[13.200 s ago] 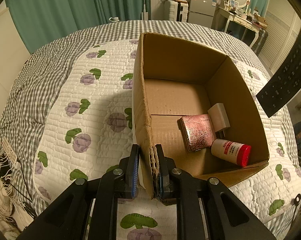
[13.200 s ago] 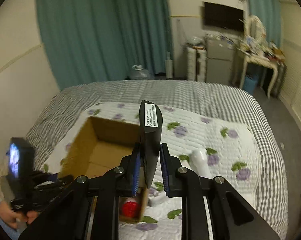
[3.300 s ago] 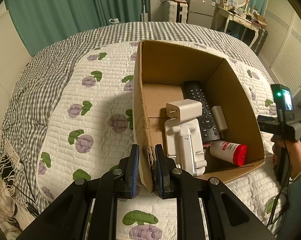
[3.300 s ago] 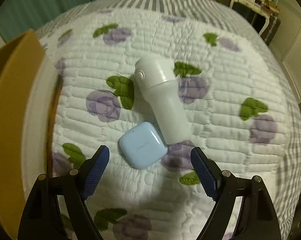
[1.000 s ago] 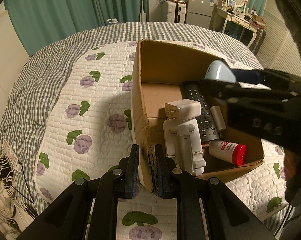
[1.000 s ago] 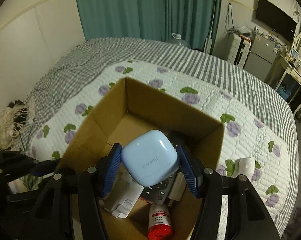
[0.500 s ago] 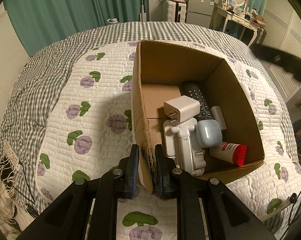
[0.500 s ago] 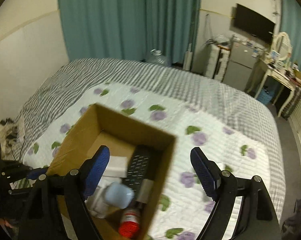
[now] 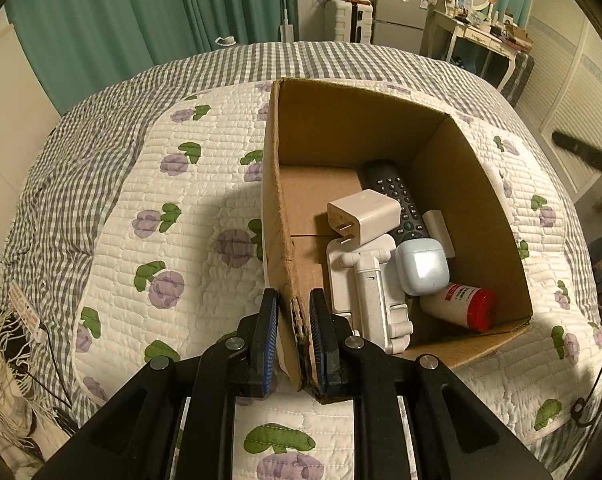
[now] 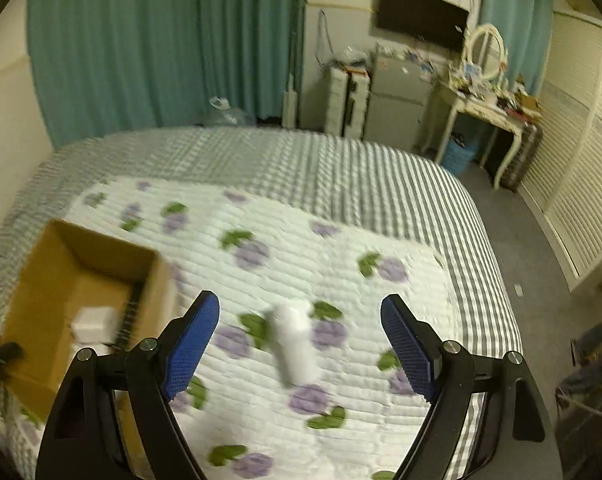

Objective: Organize rigid objects
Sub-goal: 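Grasp the white hair dryer with the right tool, then carry the white hair dryer into the box and release it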

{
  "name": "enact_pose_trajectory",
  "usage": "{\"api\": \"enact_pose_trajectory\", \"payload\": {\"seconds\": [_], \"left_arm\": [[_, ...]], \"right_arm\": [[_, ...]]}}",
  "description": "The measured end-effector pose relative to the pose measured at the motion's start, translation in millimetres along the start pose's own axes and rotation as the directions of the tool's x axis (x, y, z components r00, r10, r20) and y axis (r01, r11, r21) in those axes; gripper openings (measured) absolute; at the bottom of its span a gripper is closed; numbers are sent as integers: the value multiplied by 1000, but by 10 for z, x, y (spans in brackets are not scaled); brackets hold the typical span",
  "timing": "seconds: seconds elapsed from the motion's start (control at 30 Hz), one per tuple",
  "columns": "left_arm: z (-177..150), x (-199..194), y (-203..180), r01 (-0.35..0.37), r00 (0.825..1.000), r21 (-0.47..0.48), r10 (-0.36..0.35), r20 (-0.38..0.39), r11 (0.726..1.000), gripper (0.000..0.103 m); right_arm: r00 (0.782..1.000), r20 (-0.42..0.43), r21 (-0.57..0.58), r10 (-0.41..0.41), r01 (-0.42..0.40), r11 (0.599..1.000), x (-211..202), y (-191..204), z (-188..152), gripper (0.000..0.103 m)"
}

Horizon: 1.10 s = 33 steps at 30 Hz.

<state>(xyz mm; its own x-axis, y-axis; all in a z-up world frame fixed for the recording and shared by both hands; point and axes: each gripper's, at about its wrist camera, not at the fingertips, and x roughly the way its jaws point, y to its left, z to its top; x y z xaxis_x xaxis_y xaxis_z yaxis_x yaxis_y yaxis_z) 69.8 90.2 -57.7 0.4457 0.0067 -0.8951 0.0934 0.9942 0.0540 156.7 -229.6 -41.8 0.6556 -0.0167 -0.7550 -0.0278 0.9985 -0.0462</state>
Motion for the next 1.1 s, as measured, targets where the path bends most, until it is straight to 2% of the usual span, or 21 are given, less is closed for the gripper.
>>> {"api": "enact_pose_trajectory", "payload": {"seconds": [0.13, 0.33, 0.6, 0.73, 0.8, 0.87, 0.93, 0.97, 1.1], "left_arm": [[1, 16, -3, -5, 1000, 2, 5, -3, 1000, 16], [-2, 37, 4, -14, 1000, 5, 14, -11, 1000, 16], [5, 88, -3, -21, 1000, 5, 21, -21, 1000, 16], [4, 92, 0, -21, 1000, 5, 21, -21, 1000, 16], [-2, 95, 6, -18, 1000, 5, 18, -22, 1000, 16], [-5, 100, 9, -17, 1000, 5, 17, -23, 1000, 16], [0, 102, 8, -17, 1000, 7, 17, -24, 1000, 16], [-4, 102, 15, -16, 1000, 7, 16, -24, 1000, 16], [1, 103, 7, -16, 1000, 6, 16, -24, 1000, 16]], "right_arm": [[997, -75, 17, -15, 16, 1000, 353, -158, -205, 83], [984, -176, -15, -10, 7, 1000, 876, -97, -498, 83], [970, -243, -57, -7, -7, 998, 1304, 56, -670, 82], [964, -266, -61, 3, -20, 998, 1454, 103, -700, 64], [962, -272, -69, -4, -15, 997, 1509, 124, -714, 61], [962, -273, -73, -5, -16, 997, 1538, 139, -717, 53], [961, -277, -76, 3, -25, 997, 1554, 145, -727, 38], [961, -277, -80, -2, -21, 997, 1545, 148, -737, 35], [963, -269, -65, 3, -22, 998, 1477, 117, -731, 34]]}}
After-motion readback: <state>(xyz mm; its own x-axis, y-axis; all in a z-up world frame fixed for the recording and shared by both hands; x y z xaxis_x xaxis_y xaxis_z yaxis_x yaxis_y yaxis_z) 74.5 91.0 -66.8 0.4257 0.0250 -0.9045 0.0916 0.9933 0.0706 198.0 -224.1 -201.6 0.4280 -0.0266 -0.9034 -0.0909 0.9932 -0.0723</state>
